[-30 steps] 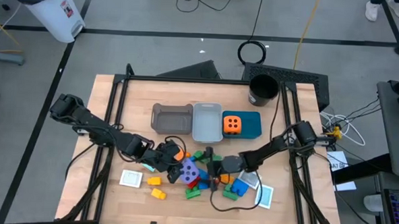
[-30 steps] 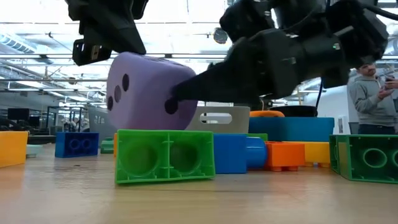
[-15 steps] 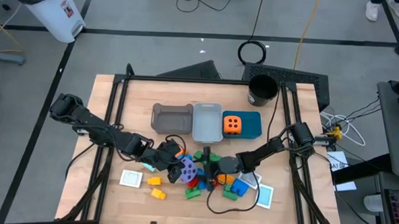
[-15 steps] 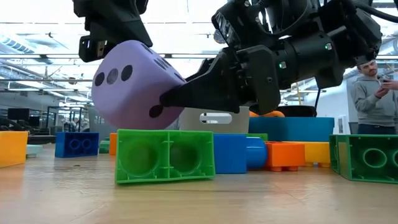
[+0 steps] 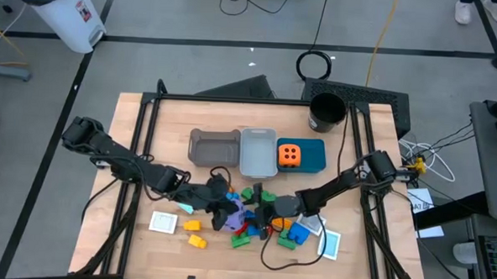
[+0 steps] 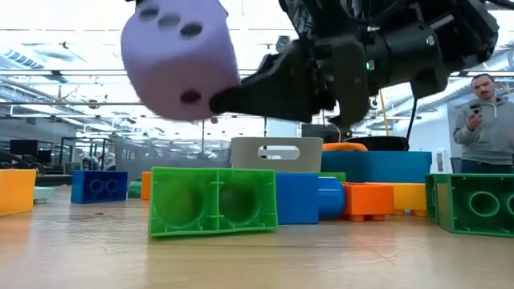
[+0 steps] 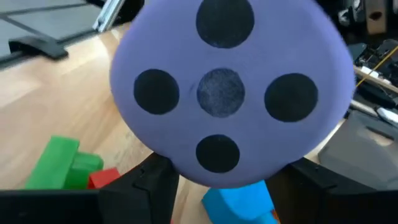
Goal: Pick & Place Toys
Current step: Put the purple die into the blue bin
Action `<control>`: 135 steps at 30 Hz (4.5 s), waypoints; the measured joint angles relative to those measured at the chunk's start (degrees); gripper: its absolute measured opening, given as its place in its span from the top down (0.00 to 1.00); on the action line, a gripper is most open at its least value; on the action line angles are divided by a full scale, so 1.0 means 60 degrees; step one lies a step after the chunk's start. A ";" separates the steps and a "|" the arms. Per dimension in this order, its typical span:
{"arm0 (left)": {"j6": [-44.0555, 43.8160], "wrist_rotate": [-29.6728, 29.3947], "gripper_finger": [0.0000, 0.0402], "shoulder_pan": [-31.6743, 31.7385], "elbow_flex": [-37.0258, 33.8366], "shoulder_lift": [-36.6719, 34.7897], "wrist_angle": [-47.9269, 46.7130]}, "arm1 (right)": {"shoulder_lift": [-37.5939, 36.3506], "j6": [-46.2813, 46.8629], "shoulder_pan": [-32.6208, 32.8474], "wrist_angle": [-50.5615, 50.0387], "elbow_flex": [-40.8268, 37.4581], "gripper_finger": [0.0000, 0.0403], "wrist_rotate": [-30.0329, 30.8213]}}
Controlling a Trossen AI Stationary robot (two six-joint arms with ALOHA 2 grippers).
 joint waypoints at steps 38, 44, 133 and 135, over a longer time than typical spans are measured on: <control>0.2046 -0.1333 0.91 0.0202 0.0000 -0.0805 0.0236 | -0.1412 0.1239 0.0149 -0.6062 -0.0015 0.35 0.0649; 0.2195 -0.1336 0.91 0.0323 0.0000 -0.0801 0.0239 | -0.2160 0.1111 0.0554 -0.6940 -0.0028 0.16 0.1856; 0.2263 -0.1092 0.91 0.0355 -0.0004 -0.0809 0.0185 | -0.2001 0.0041 0.0521 -1.0357 0.3097 0.14 0.0513; 0.2263 -0.1092 0.91 0.0355 -0.0004 -0.0809 0.0185 | -0.1994 0.0039 0.0517 -1.0732 0.3587 0.14 0.0510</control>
